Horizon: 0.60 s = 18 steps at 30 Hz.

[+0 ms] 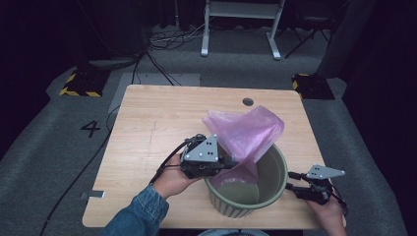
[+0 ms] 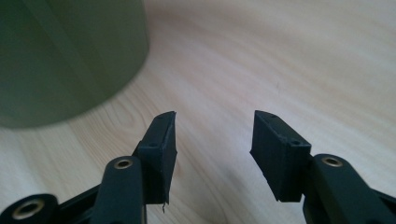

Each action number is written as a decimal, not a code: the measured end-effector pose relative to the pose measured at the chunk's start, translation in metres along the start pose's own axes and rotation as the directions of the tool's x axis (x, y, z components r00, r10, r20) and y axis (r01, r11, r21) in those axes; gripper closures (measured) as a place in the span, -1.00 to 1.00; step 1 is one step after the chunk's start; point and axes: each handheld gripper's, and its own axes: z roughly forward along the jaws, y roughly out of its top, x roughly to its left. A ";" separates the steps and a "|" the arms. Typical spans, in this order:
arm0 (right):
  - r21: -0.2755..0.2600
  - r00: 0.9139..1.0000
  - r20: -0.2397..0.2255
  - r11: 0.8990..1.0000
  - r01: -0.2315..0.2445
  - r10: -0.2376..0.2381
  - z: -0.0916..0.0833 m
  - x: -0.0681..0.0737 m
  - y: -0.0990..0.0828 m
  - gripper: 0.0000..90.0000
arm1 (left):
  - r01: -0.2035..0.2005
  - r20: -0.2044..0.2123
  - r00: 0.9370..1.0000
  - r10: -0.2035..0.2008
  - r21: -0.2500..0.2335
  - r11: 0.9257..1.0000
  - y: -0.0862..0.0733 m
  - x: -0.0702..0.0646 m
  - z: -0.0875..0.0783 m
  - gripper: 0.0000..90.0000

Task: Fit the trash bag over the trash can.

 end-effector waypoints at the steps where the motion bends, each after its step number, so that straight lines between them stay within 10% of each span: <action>1: -0.013 1.000 -0.004 1.000 -0.009 0.009 -0.003 0.000 0.003 0.08 | 0.008 0.006 1.000 -0.008 0.010 1.000 -0.001 -0.001 -0.001 0.95; 18: -0.194 0.994 -0.113 0.980 -0.035 0.013 -0.060 0.003 0.090 -0.12 | 0.099 0.103 0.988 -0.112 0.131 0.986 -0.008 -0.020 -0.003 0.91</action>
